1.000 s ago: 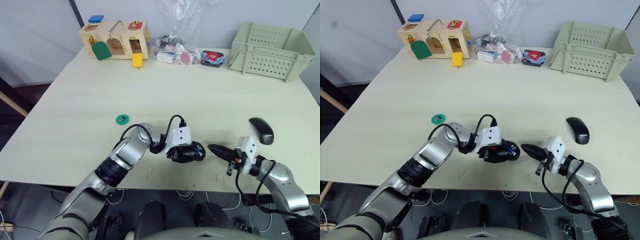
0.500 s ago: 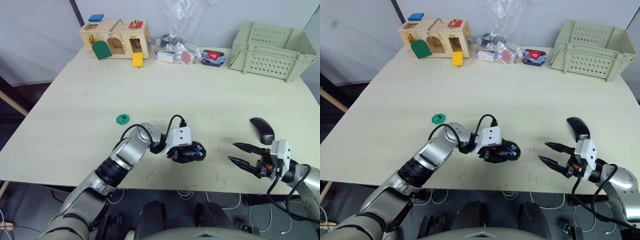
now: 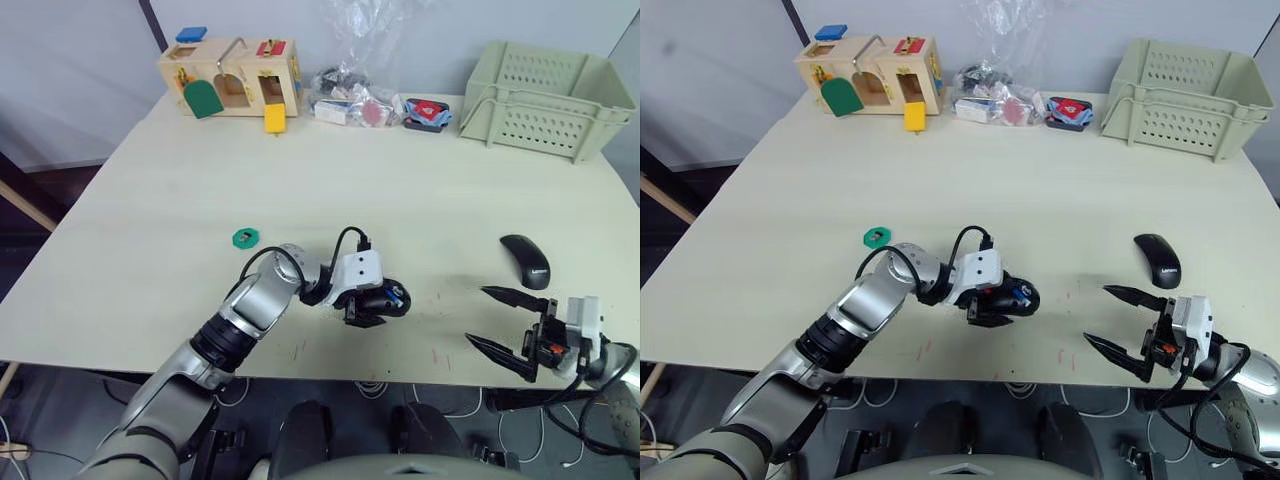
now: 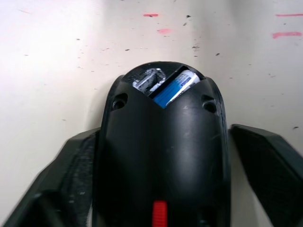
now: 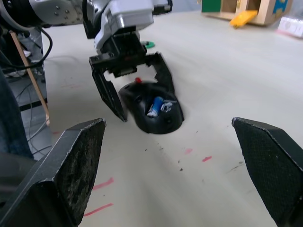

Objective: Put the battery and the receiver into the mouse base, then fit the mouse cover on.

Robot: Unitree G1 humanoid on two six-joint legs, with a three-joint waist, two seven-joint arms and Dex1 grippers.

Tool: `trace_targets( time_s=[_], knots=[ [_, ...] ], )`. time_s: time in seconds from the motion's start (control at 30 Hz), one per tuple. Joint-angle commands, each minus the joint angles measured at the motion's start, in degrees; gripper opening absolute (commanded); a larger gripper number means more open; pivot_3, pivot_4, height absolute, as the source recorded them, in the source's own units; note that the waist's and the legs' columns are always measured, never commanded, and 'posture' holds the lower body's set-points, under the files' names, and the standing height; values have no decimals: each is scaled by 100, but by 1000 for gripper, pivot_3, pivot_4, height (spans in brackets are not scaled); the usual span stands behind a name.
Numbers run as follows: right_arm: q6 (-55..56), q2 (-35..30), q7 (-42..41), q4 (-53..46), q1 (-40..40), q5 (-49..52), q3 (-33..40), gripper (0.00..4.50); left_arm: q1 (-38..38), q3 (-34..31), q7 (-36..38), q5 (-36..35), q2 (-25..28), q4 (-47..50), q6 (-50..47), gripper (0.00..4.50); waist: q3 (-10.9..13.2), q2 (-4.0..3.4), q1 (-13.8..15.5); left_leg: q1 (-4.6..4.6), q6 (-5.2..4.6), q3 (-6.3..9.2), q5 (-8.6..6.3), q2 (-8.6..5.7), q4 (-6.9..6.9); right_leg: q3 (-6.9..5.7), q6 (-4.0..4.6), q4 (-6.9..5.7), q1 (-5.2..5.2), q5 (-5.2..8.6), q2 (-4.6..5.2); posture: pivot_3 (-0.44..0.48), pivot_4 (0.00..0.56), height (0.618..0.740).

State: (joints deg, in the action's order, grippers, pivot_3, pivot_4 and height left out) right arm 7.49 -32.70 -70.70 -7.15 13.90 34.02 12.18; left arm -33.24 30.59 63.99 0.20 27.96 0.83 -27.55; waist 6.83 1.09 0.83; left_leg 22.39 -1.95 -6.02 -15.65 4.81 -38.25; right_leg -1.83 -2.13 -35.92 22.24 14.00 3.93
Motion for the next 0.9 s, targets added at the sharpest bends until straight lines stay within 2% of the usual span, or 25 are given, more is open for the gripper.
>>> trace_targets(
  time_s=[0.03, 0.23, 0.5, 0.8, 0.9],
  knots=[
    [198, 58, -102, 126, 57, 107, 189, 4500, 46, -184, 39, -124, 30, 21, 72, 4415, 1, 0, 0, 0, 0, 0, 0, 0, 0, 0, 0, 0, 0, 0, 0, 0, 150, 740],
    [24, 34, -255, 277, 236, 250, 192, 4500, -20, -509, 121, -390, 87, 232, 105, 4415, 9, -5, 2, 6, 0, 1, 0, -2, -1, 0, 0, 1, 3, 0, 1, 0, 150, 740],
    [318, 171, -242, 445, 236, 149, 277, 4500, 16, -1271, 344, -1077, 532, 854, -330, 4415, 12, -4, 0, 10, 0, 4, 0, -3, -5, -3, 0, 1, 3, 0, 3, 0, 150, 740],
    [564, 334, -383, 559, 92, 229, 289, 4500, 811, -2735, 92, -2002, 957, 1079, -522, 4415, 18, -8, -5, 9, 1, 2, 0, -2, -5, -3, -1, 1, 3, 0, 3, 0, 150, 740],
    [580, 318, -412, 616, 32, 199, 288, 4500, 1147, -3150, -107, -1966, 1105, 969, -150, 4415, 22, -6, 2, 7, 1, 3, 1, -3, -5, -5, -1, 1, 2, -1, 5, 0, 150, 740]
  ],
)
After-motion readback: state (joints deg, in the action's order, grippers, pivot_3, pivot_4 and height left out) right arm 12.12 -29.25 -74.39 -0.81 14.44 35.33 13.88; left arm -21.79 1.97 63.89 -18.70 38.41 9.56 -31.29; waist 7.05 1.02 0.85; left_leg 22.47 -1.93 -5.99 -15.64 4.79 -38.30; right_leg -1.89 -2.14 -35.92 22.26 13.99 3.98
